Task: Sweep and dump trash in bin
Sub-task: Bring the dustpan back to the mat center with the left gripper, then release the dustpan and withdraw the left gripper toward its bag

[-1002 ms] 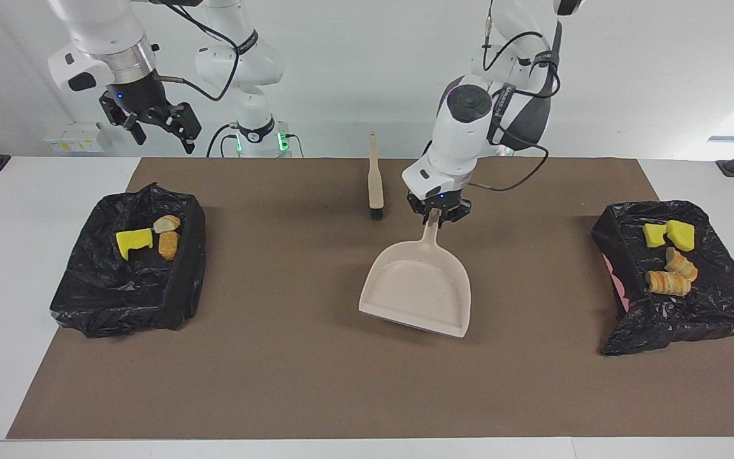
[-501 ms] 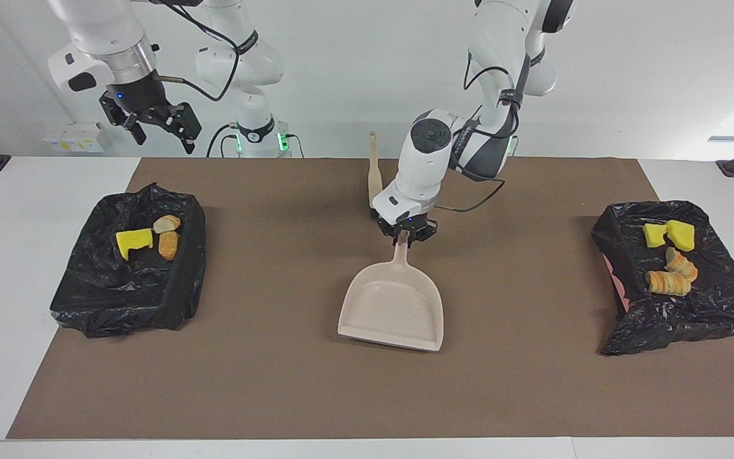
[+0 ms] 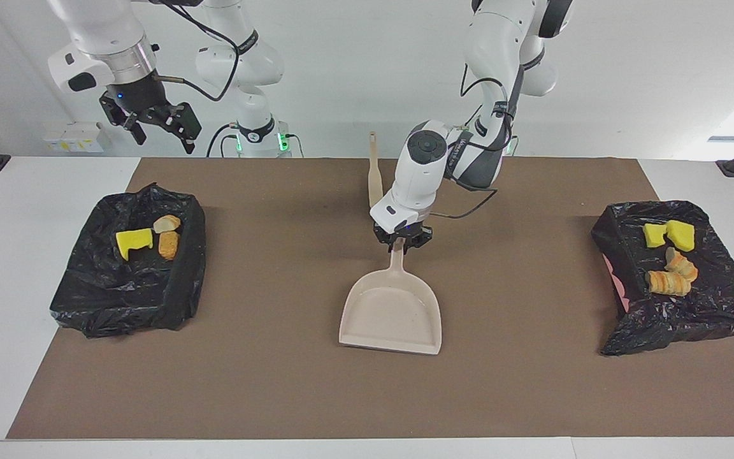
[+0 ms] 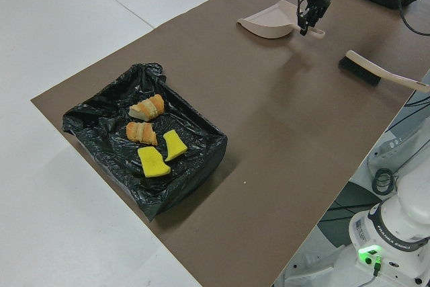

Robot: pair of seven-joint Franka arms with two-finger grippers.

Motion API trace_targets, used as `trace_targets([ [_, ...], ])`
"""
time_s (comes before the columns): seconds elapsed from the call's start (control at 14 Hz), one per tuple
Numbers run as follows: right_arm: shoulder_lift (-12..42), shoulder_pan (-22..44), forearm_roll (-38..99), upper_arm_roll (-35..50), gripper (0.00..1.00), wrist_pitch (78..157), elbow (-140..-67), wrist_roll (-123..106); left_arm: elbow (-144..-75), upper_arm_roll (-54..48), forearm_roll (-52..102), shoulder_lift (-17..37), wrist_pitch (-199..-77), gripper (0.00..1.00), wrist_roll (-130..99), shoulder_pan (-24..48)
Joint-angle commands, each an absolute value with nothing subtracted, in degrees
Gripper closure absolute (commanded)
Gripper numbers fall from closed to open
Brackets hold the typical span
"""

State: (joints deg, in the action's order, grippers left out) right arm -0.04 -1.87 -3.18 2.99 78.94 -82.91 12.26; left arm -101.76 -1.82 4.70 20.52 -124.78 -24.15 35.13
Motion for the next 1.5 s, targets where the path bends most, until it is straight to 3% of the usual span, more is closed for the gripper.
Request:
trace_targets([
  [0.0,-1.32,-2.37,-2.11,2.9,0.0,79.63,-84.46,11.07,-102.22,-0.7,5.71,19.34,-125.42,0.0,-24.7,35.6],
  [0.64,-1.32,-2.37,-2.11,2.9,0.0,79.63,-84.46,11.07,-100.02,-0.09,5.62,12.4,-118.04,0.0,-23.56,25.06],
  [1.43,-1.32,-2.37,-2.11,2.9,0.0,79.63,-84.46,11.07,-92.9,0.09,5.63,10.72,-105.48,0.0,-1.95,8.28],
])
